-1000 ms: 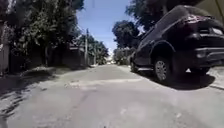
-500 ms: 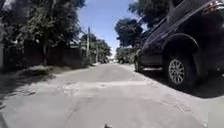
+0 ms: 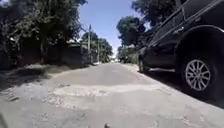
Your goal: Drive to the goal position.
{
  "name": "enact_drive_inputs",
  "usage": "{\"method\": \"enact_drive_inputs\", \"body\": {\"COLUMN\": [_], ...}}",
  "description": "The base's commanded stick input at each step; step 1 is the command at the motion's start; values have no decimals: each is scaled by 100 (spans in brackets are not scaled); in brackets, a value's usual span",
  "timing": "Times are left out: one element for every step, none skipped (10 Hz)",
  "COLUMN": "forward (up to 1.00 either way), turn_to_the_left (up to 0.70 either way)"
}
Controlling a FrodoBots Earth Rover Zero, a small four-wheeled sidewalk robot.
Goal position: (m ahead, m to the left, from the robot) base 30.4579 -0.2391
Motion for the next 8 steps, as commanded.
{"method": "enact_drive_inputs", "body": {"forward": [100,100,100,100,100,100,100,100], "turn_to_the_left": [-32,-40,-22,0,0,0,0,0]}}
